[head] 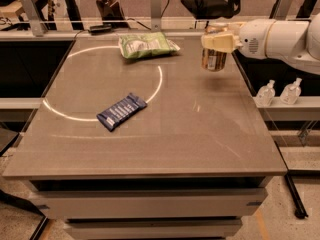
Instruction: Move orange can near rxbar blueberry
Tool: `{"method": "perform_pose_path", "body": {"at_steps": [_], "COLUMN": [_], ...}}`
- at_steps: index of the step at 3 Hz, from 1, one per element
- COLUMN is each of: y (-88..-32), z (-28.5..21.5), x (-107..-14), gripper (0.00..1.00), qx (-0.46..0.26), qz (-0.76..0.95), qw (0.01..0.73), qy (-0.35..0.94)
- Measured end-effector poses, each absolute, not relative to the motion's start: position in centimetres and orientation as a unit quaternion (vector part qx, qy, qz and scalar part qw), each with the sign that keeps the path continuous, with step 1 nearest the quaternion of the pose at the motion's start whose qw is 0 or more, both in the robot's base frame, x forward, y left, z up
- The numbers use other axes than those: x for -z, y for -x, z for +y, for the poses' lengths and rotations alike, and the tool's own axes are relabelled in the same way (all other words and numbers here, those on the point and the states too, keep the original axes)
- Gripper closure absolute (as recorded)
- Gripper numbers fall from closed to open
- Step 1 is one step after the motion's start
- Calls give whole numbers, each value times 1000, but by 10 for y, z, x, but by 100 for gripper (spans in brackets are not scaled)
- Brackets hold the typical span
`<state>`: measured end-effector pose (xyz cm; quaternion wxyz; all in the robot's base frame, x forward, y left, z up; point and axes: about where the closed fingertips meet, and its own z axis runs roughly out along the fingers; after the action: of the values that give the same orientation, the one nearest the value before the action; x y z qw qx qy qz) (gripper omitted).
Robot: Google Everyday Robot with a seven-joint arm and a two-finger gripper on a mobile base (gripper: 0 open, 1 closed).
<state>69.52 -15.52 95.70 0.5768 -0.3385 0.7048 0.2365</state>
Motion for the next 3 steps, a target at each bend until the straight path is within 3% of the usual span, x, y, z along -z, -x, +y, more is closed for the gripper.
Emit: {"method": "perform_pose_path", "body": {"at_steps": [1, 3], "y": [-641, -632], "z": [-120, -98], "x": [-972, -977], "gripper": [100, 100], "qx": [-298, -316], "qz": [668, 649], "qw": [580, 582], "qy": [358, 373]}}
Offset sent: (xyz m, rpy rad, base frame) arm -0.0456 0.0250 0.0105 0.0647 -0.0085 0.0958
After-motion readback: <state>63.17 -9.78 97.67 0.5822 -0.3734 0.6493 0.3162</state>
